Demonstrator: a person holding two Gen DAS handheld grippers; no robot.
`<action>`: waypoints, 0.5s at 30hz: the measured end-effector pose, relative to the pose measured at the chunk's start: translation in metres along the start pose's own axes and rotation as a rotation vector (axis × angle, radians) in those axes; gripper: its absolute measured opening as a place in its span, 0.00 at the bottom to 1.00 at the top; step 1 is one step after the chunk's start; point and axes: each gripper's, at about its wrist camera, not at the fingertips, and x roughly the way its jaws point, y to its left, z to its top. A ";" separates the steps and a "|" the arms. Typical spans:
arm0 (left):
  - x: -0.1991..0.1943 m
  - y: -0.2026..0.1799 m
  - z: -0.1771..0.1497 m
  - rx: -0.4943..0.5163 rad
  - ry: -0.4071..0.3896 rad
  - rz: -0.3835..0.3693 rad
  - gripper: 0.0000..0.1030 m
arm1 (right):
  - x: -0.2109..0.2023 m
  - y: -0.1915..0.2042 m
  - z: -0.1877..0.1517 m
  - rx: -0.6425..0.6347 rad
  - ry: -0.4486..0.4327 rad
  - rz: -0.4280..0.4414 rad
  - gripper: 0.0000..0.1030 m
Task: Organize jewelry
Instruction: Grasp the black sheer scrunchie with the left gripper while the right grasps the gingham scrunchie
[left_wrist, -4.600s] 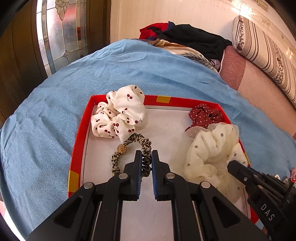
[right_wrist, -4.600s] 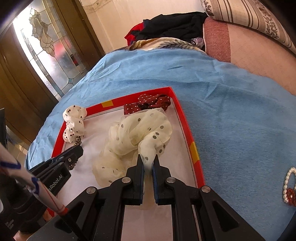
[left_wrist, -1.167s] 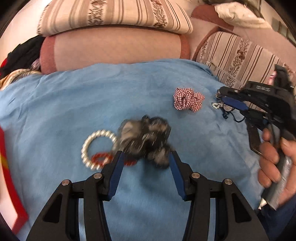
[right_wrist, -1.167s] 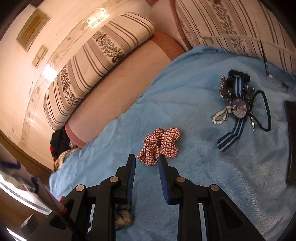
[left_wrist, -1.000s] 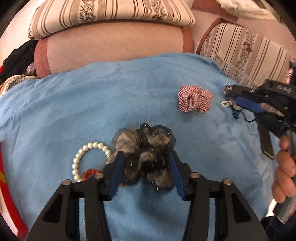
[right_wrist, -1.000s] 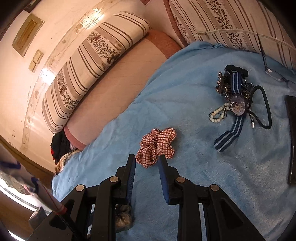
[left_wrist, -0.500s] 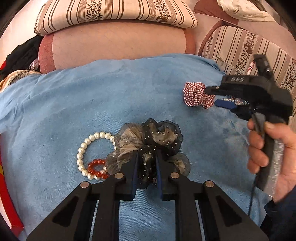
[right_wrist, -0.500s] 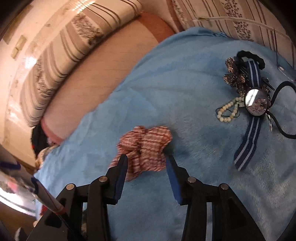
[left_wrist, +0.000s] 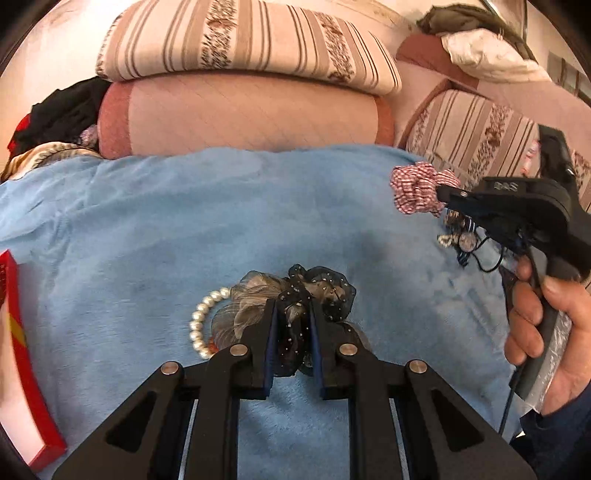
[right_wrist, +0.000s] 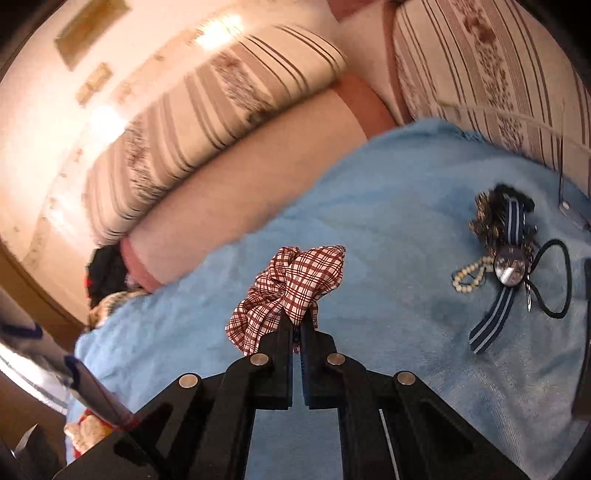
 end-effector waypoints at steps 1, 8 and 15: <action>-0.006 0.002 0.000 -0.005 -0.009 0.006 0.15 | -0.009 0.004 -0.002 -0.010 0.000 0.029 0.03; -0.057 0.016 -0.011 -0.030 -0.054 0.052 0.15 | -0.033 0.035 -0.033 -0.049 0.046 0.149 0.03; -0.112 0.030 -0.050 -0.023 -0.090 0.112 0.15 | -0.059 0.069 -0.088 -0.170 0.071 0.190 0.03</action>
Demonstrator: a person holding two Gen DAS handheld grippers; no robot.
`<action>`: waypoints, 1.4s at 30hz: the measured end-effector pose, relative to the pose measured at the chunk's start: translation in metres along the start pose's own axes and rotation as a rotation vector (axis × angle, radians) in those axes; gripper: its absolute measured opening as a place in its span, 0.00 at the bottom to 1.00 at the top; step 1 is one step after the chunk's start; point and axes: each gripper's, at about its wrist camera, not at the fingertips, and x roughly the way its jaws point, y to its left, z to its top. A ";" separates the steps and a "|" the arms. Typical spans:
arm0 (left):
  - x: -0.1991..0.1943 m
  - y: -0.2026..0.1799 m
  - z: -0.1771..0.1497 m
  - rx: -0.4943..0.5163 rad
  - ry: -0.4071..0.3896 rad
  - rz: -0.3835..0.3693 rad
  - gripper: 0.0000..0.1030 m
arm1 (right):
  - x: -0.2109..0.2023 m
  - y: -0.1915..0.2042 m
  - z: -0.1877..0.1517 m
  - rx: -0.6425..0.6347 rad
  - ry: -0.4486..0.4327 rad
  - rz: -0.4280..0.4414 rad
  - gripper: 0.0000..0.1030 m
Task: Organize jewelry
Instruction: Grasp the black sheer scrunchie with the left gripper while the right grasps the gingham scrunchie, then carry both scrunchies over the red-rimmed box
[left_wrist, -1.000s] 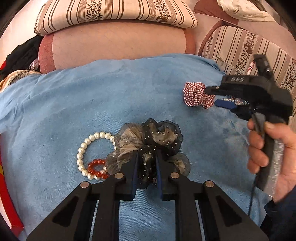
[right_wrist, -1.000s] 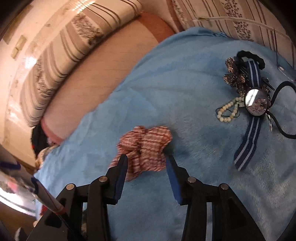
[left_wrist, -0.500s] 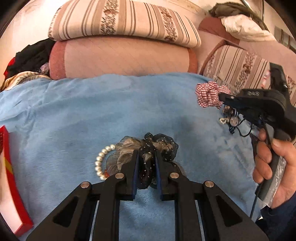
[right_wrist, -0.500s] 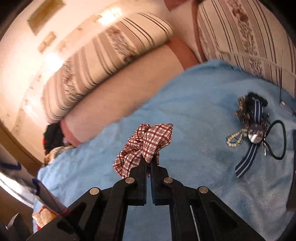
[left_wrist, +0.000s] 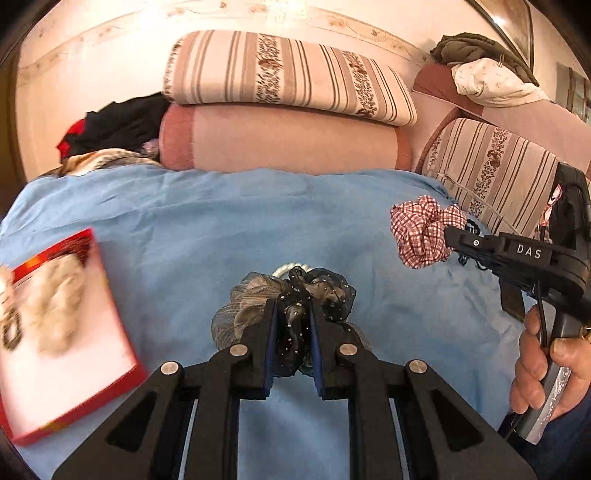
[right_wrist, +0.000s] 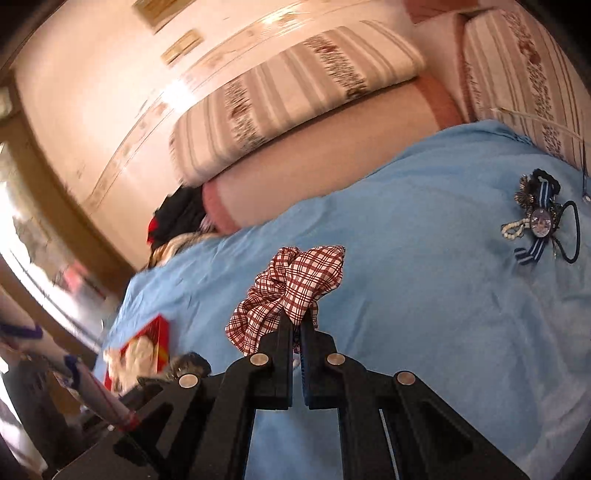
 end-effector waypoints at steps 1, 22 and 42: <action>-0.006 0.002 -0.006 0.002 -0.006 0.017 0.15 | -0.002 0.006 -0.006 -0.020 0.002 0.001 0.03; -0.009 0.045 -0.073 -0.099 0.021 0.096 0.15 | 0.007 0.053 -0.102 -0.192 0.172 -0.010 0.04; -0.015 0.040 -0.074 -0.019 -0.014 0.168 0.15 | 0.000 0.065 -0.107 -0.253 0.136 0.002 0.04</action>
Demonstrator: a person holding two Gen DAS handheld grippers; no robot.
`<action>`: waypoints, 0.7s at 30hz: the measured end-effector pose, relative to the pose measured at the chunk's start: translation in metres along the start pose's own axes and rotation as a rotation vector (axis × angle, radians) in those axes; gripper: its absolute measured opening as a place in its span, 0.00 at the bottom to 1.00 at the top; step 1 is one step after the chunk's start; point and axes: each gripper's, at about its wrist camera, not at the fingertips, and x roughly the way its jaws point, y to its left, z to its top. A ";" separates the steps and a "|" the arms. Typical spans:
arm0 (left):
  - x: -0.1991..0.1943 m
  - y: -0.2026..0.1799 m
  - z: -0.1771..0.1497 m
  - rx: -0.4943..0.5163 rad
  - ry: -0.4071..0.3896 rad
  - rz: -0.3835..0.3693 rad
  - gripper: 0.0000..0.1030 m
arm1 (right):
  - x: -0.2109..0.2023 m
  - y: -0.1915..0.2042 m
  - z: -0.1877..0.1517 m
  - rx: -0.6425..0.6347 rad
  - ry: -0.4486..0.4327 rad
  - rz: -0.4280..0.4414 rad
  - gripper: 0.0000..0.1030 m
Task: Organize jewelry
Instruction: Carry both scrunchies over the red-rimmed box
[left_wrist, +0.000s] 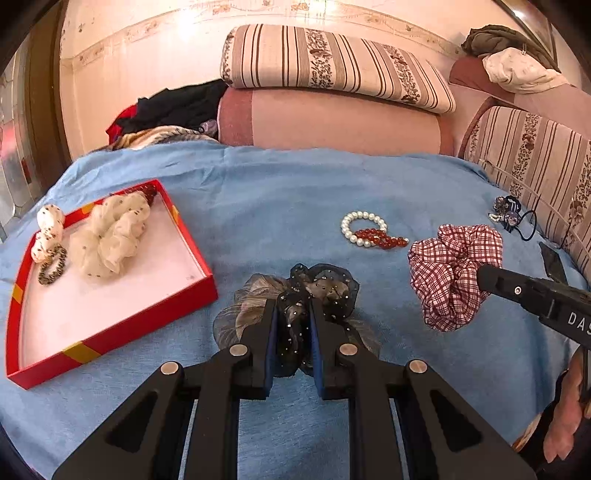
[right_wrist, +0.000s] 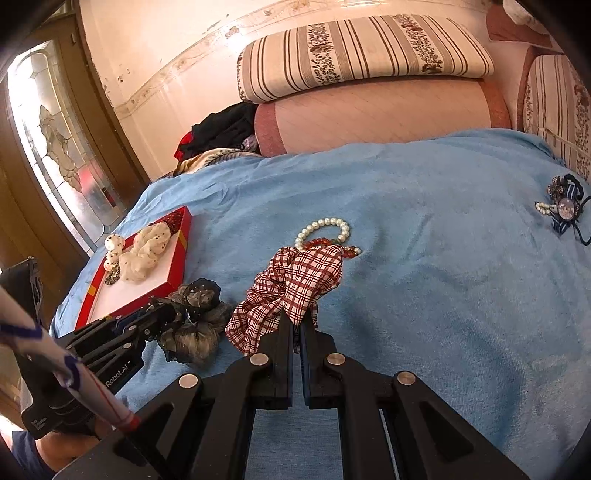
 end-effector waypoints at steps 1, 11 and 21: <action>-0.003 0.002 0.000 0.001 -0.006 0.005 0.15 | -0.001 0.002 0.001 -0.003 -0.003 -0.001 0.04; -0.026 0.035 0.003 -0.069 -0.057 0.019 0.15 | -0.001 0.032 0.002 -0.026 0.001 0.008 0.04; -0.047 0.072 0.006 -0.155 -0.112 0.027 0.15 | 0.006 0.078 0.010 -0.082 0.005 0.036 0.04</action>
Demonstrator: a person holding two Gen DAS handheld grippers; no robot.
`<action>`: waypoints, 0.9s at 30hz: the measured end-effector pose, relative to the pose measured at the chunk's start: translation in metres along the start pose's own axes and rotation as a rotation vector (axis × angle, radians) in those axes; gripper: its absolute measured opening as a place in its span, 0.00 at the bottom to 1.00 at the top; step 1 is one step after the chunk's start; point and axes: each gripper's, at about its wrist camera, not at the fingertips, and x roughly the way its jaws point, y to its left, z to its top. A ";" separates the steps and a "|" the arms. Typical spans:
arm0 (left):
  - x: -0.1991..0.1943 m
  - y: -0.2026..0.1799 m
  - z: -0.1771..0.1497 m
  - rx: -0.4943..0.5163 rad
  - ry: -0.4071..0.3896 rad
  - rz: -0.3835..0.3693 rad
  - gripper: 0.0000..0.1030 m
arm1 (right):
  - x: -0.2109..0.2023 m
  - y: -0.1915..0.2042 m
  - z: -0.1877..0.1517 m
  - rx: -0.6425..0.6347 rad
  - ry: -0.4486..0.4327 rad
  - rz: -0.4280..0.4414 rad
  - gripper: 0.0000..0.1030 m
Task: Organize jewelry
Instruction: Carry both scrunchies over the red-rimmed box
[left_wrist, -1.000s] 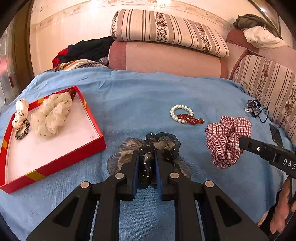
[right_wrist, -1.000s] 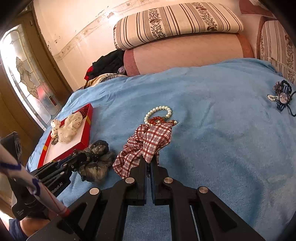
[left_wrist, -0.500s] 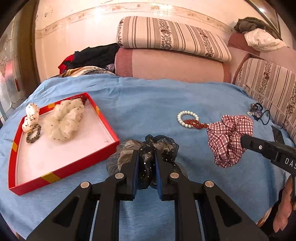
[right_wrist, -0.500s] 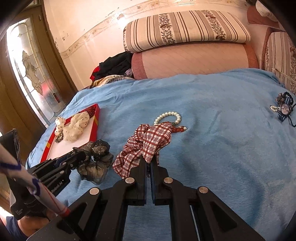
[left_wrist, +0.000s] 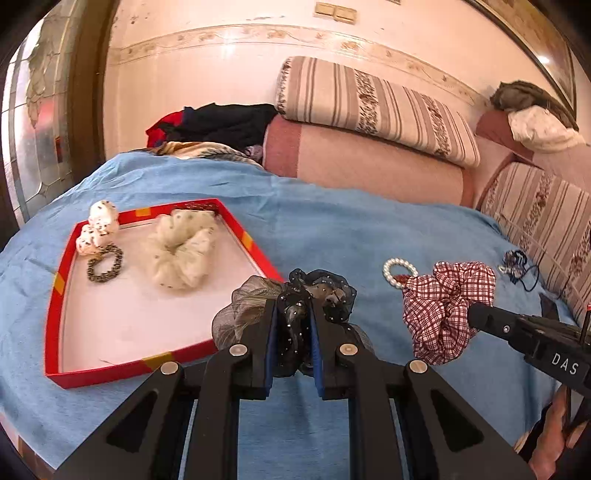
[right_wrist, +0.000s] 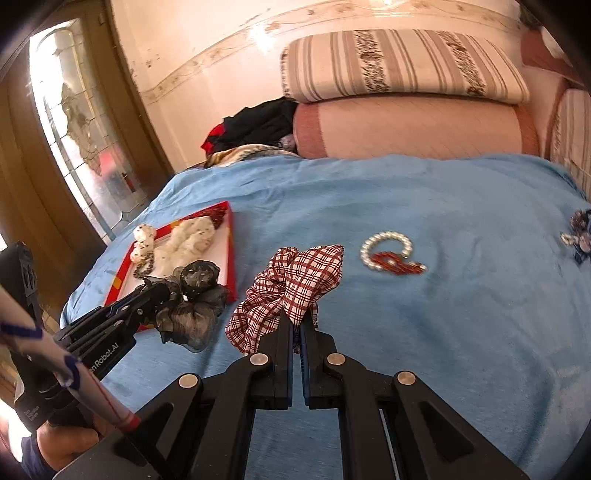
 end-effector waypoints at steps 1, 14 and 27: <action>-0.001 0.003 0.000 -0.008 -0.002 -0.001 0.15 | 0.001 0.005 0.001 -0.006 0.000 0.003 0.04; -0.016 0.034 0.006 -0.083 -0.036 0.009 0.15 | 0.011 0.045 0.006 -0.057 0.018 0.033 0.04; -0.019 0.101 0.028 -0.220 -0.080 0.127 0.15 | 0.028 0.079 0.025 -0.099 0.017 0.079 0.04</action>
